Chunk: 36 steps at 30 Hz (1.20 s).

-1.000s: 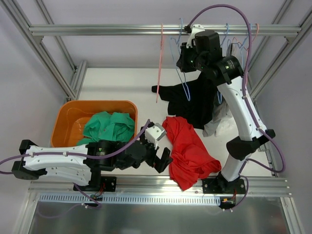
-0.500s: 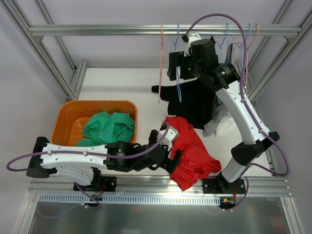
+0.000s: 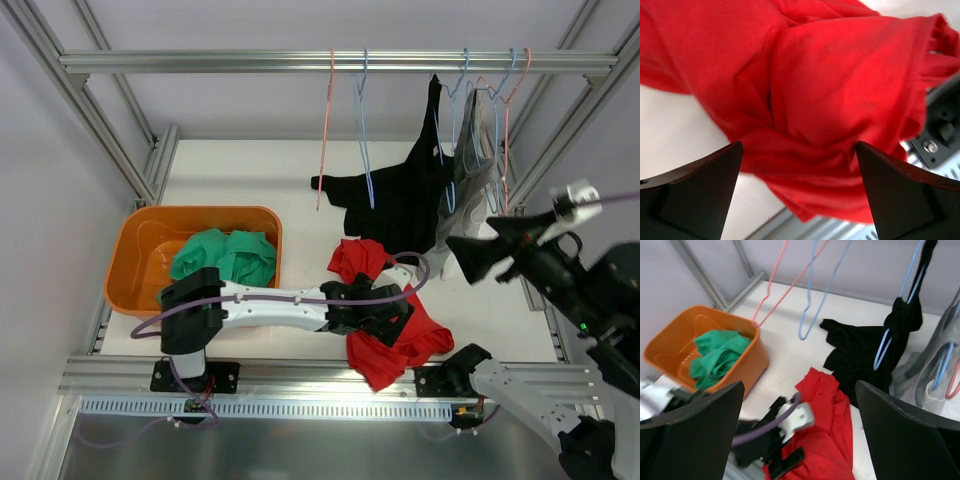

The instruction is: Remove the tank top from the hanger

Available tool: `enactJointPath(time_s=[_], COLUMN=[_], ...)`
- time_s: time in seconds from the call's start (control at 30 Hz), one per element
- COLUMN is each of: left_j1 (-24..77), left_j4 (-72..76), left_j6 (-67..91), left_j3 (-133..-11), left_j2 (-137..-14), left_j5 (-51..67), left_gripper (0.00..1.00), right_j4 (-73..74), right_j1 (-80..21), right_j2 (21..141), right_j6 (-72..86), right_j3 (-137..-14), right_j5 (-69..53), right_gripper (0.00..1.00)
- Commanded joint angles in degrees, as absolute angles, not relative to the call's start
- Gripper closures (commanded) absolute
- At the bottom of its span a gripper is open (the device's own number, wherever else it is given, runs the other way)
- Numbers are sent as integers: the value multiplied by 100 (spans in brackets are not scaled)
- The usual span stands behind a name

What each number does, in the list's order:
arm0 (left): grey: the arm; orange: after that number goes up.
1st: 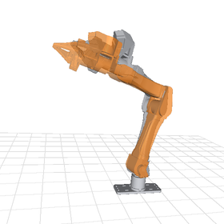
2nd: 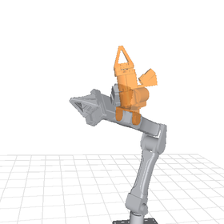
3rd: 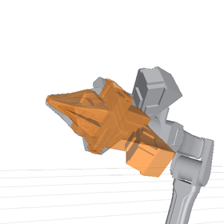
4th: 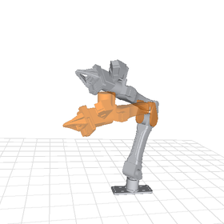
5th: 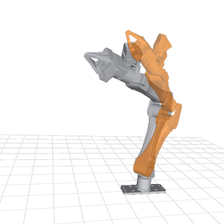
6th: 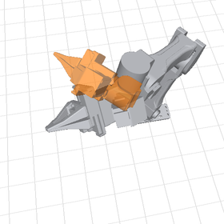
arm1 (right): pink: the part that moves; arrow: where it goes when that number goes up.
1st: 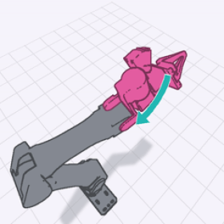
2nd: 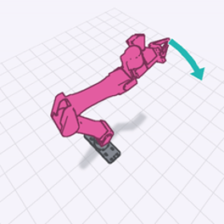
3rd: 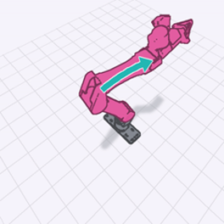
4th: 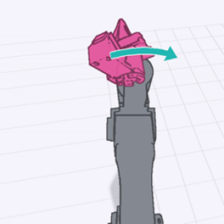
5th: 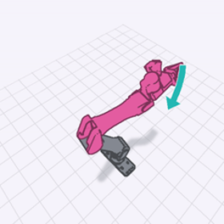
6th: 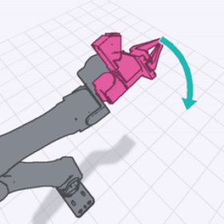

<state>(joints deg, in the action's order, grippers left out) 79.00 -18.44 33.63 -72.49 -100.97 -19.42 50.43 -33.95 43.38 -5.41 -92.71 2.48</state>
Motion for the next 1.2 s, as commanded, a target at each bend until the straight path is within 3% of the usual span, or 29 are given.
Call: enactJointPath(time_s=[0.0,0.27,0.37,0.4,0.43,0.47,0.77,0.93,1.17], left_j1=[7656,7567,7681,7725,7752,7795,8182,8218,8218], left_j4=[-1767,-1749,-1749,-1758,-1767,-1767,-3118,-4419,-6028], left_j6=[3348,3401,3515,3594,3664,3735,4332,4640,4509], left_j3=[-7611,-8033,-7963,-7832,-7718,-7595,-6837,-7232,-8699], left_j2=[-10519,-12014,-12138,-12120,-11937,-11788,-8756,-7360,-6724], left_j5=[-1407,-370,-316,-343,-412,-657,-3074,-4462,-5798], left_gripper=[1,4,43,81,97,100,100,100,100], right_j4=[5334,5352,5318,5239,5186,5116,4975,4966,4975], right_j1=[-3393,-3401,-3393,-3393,-3401,-3401,-3393,-3401,-3393], right_j2=[3747,2725,2505,2444,2322,2277,1943,1916,2030], right_j6=[-519,-281,-255,-229,-211,-202,-193,-228,-343], right_j3=[-8684,-7805,-7550,-7437,-7392,-7357,-7260,-7251,-7488], right_j5=[-516,-1415,-1547,-1608,-1661,-1713,-1705,-1661,-1556], right_gripper=[1,0,1,0,0,1,0,0,0])
